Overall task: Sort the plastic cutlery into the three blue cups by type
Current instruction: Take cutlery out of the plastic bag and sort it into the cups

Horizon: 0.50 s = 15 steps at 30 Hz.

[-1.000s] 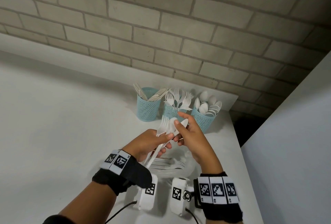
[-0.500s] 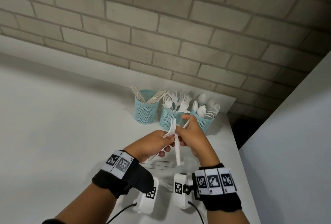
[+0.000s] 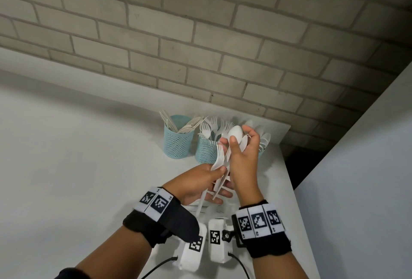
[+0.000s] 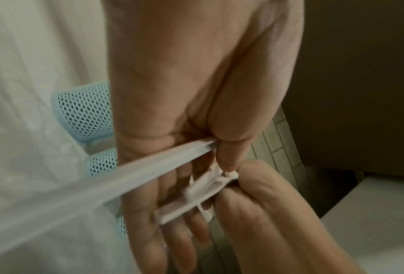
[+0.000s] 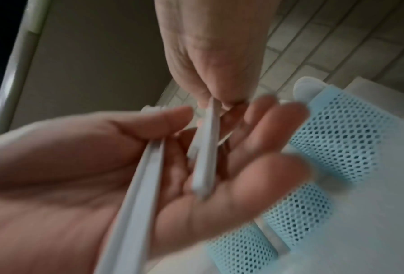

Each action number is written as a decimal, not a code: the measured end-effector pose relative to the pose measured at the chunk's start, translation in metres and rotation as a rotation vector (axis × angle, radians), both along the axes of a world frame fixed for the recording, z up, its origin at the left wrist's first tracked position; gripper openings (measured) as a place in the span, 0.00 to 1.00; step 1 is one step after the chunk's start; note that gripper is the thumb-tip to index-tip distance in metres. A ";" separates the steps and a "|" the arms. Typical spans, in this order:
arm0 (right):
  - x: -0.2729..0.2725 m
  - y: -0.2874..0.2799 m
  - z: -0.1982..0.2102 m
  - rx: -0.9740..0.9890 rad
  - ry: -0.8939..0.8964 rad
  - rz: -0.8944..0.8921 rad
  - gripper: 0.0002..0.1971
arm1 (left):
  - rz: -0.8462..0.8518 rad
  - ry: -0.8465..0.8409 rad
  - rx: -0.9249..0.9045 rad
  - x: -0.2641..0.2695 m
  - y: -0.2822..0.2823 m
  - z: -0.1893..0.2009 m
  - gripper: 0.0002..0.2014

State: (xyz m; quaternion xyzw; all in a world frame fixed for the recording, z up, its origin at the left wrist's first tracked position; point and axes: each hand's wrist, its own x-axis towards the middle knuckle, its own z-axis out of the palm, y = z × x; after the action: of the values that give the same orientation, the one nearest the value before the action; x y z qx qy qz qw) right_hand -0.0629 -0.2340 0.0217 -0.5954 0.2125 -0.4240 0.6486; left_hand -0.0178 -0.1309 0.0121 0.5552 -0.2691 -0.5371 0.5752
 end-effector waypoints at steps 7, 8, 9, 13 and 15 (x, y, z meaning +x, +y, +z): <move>-0.004 0.000 0.003 0.170 -0.058 0.115 0.32 | 0.067 0.010 -0.006 0.007 0.000 -0.003 0.11; -0.003 -0.001 0.005 0.271 -0.073 0.130 0.30 | 0.069 -0.032 0.006 0.009 0.000 -0.003 0.12; -0.002 -0.002 0.008 0.341 -0.073 0.134 0.25 | 0.064 -0.079 0.019 0.009 -0.001 -0.003 0.12; 0.005 -0.023 0.021 0.418 -0.125 0.039 0.03 | 0.107 -0.145 0.031 0.009 -0.004 -0.001 0.14; 0.001 -0.040 0.040 0.375 -0.241 -0.103 0.07 | 0.177 -0.128 0.033 0.013 -0.004 0.002 0.14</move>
State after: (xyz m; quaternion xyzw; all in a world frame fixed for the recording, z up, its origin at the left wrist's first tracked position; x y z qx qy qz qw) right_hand -0.0622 -0.2736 0.0621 -0.3977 0.2386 -0.4777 0.7461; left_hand -0.0049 -0.1352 0.0141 0.6195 -0.2464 -0.4519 0.5928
